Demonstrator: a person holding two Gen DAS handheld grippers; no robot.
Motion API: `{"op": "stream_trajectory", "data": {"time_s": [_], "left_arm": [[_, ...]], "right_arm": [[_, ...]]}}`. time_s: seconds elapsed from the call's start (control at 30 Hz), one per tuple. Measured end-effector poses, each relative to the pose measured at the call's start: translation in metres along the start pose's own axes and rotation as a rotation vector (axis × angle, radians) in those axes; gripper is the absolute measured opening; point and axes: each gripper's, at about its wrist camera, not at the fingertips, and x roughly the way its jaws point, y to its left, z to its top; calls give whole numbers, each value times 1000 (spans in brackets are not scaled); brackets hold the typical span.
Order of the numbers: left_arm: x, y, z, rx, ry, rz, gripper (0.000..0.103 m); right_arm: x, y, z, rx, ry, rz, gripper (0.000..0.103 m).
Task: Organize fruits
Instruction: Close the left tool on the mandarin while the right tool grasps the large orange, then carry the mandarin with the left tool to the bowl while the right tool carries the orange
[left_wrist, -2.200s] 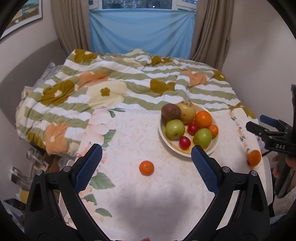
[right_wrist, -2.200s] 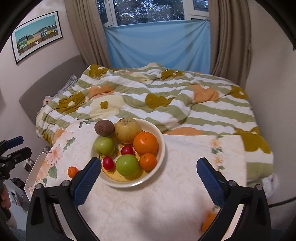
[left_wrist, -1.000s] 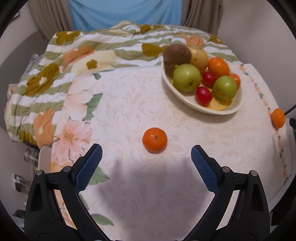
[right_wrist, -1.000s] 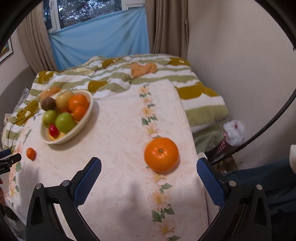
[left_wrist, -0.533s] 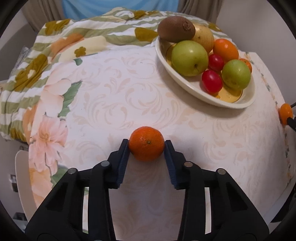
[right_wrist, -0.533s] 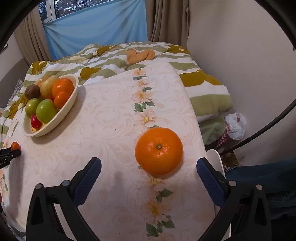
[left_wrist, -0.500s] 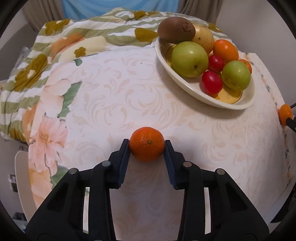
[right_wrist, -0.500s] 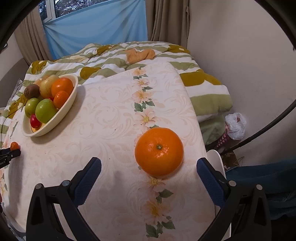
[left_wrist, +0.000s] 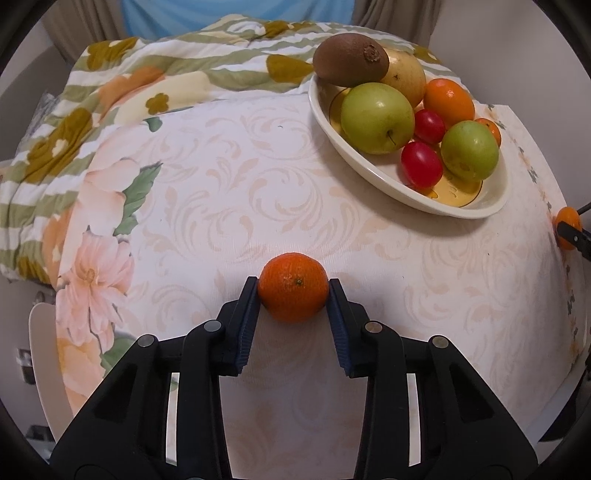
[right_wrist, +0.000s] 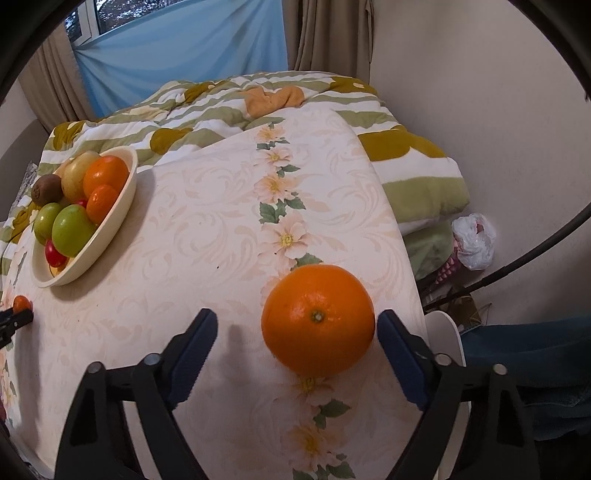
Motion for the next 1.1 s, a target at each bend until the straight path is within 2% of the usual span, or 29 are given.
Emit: {"op": "stream_trajectory", "data": {"time_s": [0.1,0.17,0.2,0.53,1.1], "left_arm": [[-1,0,-2,-2,0,-3,43],[-1,-1,-3,-7,-1,-6,43],[-2,-1,-3,-11,-1,-8,43],[-28,4,-5,-38,-39,-7,43],[-115,20,3,-73,-159,-15,43]], "right_arm": [[3,-2,2,9,5,-4,73],[5,-3,3,6,8,-27,63],[6,-4,4,2,8,-46,55],[-13,-1,8,9,-16,-1,55],[-90,54,31,-115,-123,105,55]]}}
